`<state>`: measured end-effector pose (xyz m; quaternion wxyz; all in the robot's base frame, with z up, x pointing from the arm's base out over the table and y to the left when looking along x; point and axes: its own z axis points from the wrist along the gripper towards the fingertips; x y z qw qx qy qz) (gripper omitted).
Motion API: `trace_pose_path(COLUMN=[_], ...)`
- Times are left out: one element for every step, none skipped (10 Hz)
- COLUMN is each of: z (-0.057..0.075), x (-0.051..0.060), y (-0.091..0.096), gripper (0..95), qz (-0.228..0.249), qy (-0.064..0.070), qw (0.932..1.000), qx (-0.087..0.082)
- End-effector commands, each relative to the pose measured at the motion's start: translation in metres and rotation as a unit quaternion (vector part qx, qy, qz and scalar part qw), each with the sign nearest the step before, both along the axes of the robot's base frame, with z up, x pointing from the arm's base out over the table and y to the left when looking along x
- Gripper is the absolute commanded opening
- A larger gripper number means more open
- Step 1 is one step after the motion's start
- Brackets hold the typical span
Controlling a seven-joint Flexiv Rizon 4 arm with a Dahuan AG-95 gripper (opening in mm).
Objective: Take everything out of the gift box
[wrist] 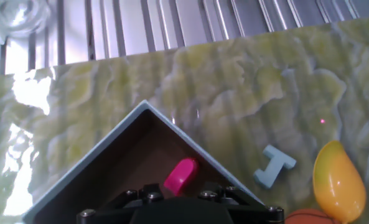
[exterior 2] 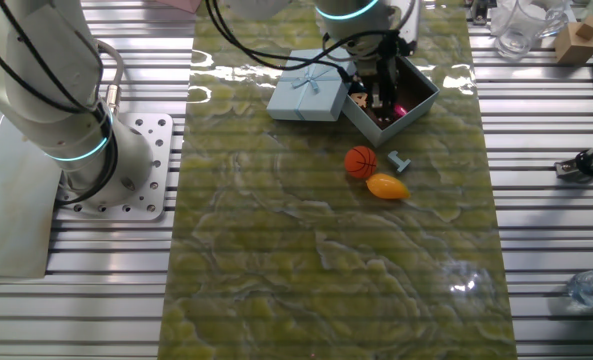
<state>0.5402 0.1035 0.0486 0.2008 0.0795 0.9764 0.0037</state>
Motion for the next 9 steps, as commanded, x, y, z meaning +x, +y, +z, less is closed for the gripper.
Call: trace_pose_path(z=[-0.0063,-0.0069,-0.0070,-0.0070,-0.0065,-0.0064,-0.0064,-0.0064,-0.0058], x=[0.0047,0.0050,0.0051,0.0051,0.0048,0.0048,0.0048,0.0048,0.0043], y=[-0.0025,-0.0027,-0.0028,-0.0028,-0.0026,-0.0025,-0.0025,-0.0025,-0.0017], gripper=[38.0,38.0,38.0,38.0,38.0,38.0,38.0,19.0,19.0], qz=[0.002,0.002,0.002,0.002,0.003,0.003,0.004,0.004,0.002], qy=[-0.013,-0.014,-0.013,-0.014,-0.015,-0.015,-0.015,-0.016,-0.015], qw=[0.9999,0.9999,0.9999,0.9999,0.9999,0.9999,0.9999,0.9999,0.9999], qx=[0.003,0.002,0.003,0.002,0.002,0.002,0.003,0.002,0.004])
